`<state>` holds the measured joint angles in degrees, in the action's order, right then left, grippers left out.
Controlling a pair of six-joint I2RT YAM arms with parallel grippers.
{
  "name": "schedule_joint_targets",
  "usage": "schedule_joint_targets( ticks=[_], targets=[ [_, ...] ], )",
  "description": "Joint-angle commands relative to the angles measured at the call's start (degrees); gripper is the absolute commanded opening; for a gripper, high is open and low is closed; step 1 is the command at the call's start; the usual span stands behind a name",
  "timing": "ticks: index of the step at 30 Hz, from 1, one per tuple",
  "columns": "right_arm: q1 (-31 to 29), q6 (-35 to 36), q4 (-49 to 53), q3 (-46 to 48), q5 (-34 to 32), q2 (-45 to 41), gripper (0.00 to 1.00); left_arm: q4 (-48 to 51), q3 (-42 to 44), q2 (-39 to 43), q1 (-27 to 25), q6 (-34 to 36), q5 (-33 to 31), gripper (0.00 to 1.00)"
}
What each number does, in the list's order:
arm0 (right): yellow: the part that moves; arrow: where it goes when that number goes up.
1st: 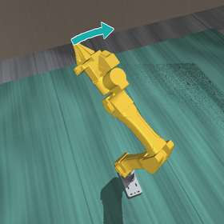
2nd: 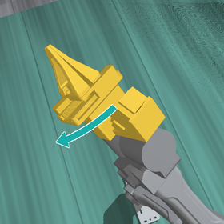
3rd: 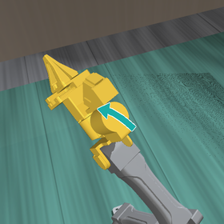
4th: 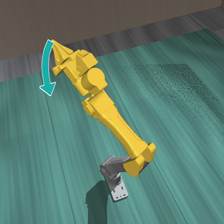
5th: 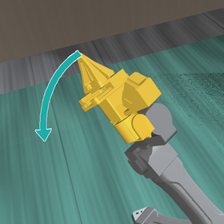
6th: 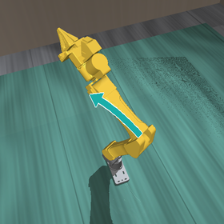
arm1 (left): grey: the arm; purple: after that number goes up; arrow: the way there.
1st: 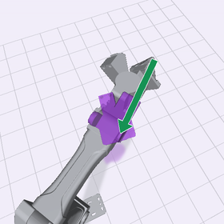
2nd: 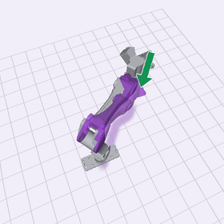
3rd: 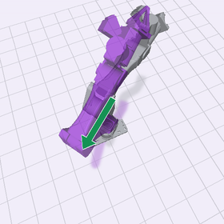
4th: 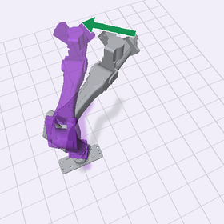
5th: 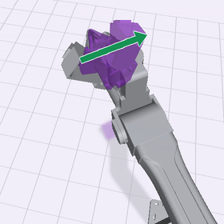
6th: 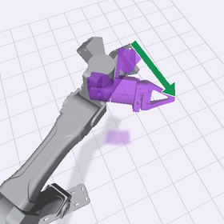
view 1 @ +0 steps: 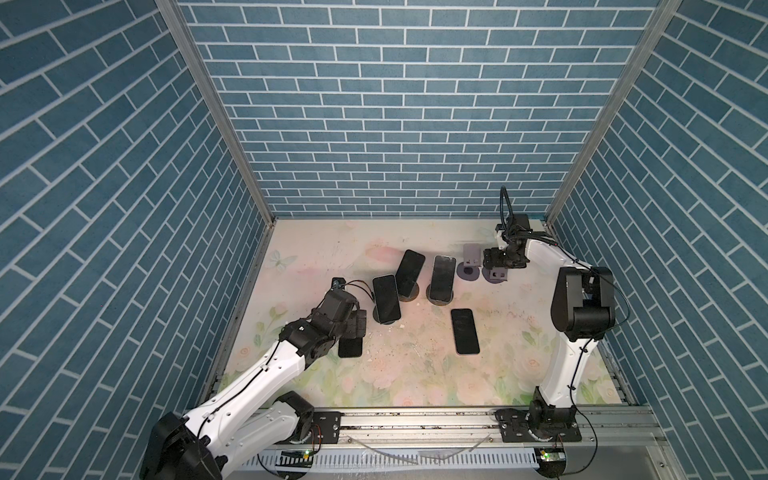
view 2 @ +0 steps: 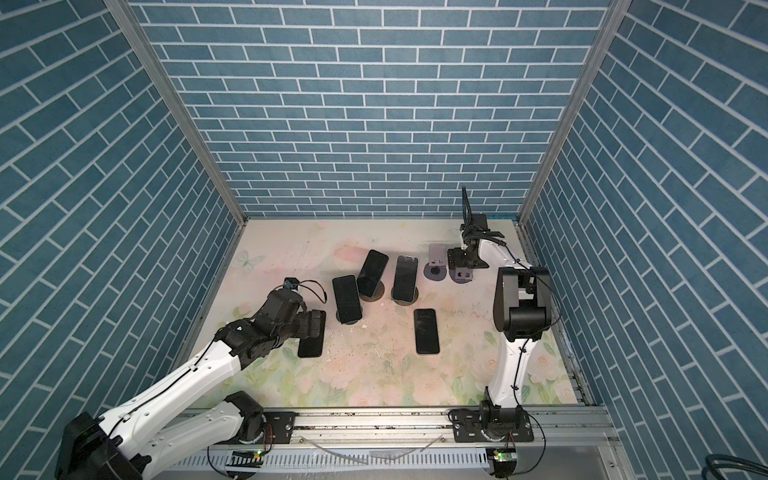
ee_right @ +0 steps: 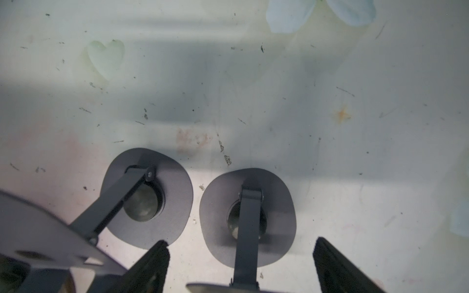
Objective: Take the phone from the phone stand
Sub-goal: 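Lower the grey stand beside the other empty stand and open right gripper, then reach the left gripper to the teal-edged phone standing on its stand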
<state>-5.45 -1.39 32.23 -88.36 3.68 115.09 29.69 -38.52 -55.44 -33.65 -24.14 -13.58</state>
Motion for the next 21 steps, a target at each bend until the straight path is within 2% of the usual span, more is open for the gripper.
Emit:
schedule_joint_targets(
  ticks=[1, 12, 17, 21],
  targets=[
    [0.15, -2.42, -0.68, -0.92, -0.37, -3.13, 0.93, 1.68, -1.29, 0.01, -0.82, 0.59, -1.18, 1.00],
    [0.02, -7.80, -3.57, 8.13, -9.19, -16.56, 0.94, 2.21, -3.99, -1.83, -2.61, -1.13, -2.48, 1.00],
    [-0.08, -10.88, -2.14, 12.77, -10.45, -21.40, 0.93, 2.60, -5.30, -3.42, -3.38, -2.76, -3.82, 1.00],
    [-0.27, -13.96, -2.65, 18.07, -10.01, -25.73, 0.93, 4.53, -7.30, -4.82, -5.04, -4.61, -7.48, 1.00]
  ],
)
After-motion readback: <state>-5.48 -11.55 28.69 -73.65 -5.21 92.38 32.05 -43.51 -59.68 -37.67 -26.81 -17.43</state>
